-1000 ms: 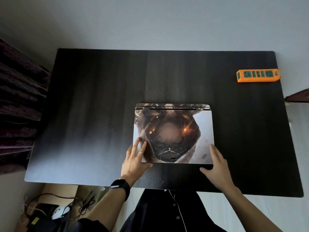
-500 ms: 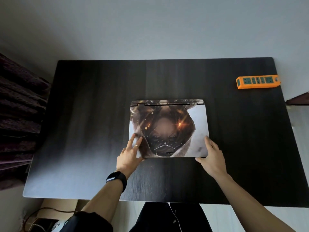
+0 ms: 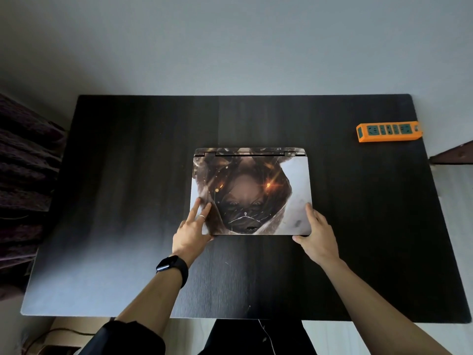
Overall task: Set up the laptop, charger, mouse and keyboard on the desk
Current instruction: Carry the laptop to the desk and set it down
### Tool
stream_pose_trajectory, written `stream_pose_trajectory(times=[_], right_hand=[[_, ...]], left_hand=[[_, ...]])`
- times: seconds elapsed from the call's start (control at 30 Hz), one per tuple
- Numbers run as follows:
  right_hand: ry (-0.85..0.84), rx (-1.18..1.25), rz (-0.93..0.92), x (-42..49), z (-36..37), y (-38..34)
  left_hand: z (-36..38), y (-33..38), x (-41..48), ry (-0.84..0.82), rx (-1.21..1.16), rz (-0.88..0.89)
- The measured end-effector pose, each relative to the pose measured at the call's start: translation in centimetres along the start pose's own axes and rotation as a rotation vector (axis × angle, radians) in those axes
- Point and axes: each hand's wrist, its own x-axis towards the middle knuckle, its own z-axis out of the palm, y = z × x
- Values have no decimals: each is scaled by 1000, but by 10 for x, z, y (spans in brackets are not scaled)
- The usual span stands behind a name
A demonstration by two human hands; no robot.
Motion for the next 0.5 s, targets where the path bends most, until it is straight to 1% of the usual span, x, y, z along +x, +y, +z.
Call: stream_pose_trajectory(times=[0.13, 0.37, 0.5], right_hand=[[-11, -41, 11, 0, 2, 1], [3, 23, 9, 11, -4, 0], [-6, -48, 3, 13, -8, -2]], left_hand=[[1, 1, -2, -8, 13, -13], [-9, 5, 7, -14, 85, 17], [-5, 4, 9, -9, 107, 19]])
